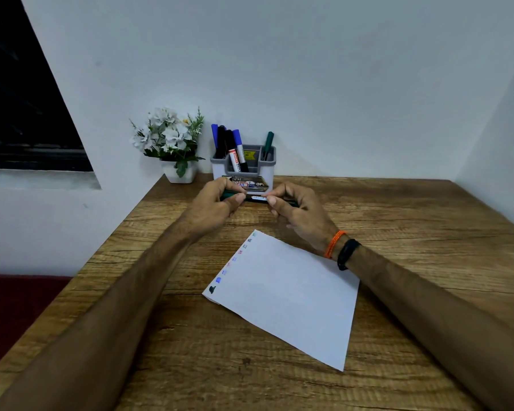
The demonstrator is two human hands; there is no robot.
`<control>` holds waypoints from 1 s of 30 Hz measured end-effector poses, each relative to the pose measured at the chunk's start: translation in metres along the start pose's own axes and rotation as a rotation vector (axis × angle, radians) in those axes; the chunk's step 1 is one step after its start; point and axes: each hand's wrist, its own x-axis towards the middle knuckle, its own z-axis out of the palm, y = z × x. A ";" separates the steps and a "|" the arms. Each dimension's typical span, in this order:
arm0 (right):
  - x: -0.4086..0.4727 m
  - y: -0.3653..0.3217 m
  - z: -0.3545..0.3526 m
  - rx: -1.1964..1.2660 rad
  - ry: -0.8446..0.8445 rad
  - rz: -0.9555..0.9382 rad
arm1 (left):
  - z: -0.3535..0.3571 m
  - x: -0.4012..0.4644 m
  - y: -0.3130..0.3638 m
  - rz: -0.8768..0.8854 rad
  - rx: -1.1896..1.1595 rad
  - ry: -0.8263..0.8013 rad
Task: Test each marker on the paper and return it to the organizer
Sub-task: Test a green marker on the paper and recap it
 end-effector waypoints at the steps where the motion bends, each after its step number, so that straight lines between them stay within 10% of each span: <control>1: 0.000 0.000 -0.001 0.002 -0.004 -0.002 | 0.000 0.000 0.001 0.001 -0.002 -0.007; 11: 0.003 -0.004 -0.001 -0.113 0.019 -0.018 | -0.004 0.001 0.016 0.011 -0.314 0.186; 30: 0.008 -0.029 -0.002 -0.474 -0.062 -0.312 | 0.000 0.001 0.016 0.067 -0.184 0.231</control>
